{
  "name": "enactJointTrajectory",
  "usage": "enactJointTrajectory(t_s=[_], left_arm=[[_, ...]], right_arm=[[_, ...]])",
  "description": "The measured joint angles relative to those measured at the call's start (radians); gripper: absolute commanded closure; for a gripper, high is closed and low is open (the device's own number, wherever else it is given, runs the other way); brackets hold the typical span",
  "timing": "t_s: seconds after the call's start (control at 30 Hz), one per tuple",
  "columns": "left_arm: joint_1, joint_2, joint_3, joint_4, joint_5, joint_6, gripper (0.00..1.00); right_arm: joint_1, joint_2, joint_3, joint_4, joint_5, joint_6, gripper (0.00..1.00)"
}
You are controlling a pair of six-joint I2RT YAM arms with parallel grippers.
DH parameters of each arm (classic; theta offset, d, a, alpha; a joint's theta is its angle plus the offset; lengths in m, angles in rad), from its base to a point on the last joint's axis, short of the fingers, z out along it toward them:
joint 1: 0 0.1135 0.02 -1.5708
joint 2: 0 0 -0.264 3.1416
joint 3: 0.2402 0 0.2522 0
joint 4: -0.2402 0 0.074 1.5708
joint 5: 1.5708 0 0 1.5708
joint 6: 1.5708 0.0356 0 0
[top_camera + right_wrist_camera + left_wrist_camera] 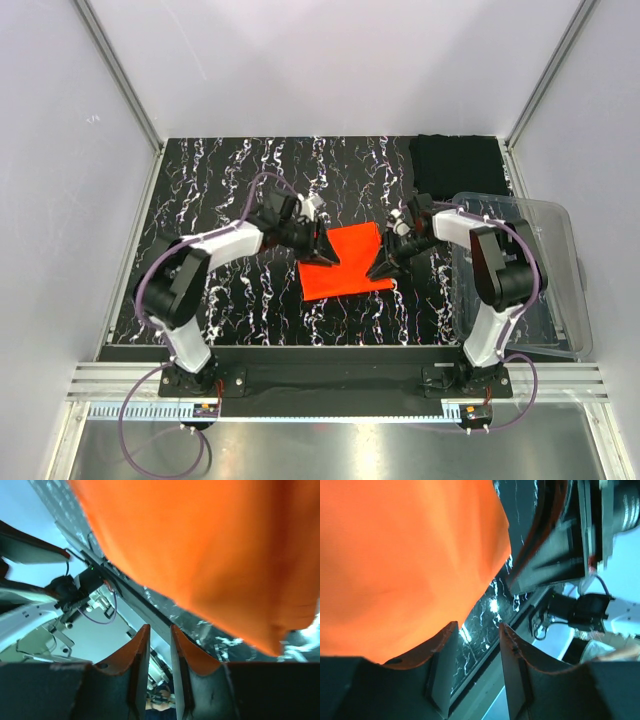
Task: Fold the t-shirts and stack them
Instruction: Fold the tshirt
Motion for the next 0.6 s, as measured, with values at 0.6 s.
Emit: enactJointTrajectory(t_s=[0.6], left_arm=[[-0.017, -0.079, -0.113, -0.089, -0.005, 0.092, 0.53]], right_arm=[[-0.077, 0.011, -0.015, -0.048, 0.083, -0.018, 0.69]])
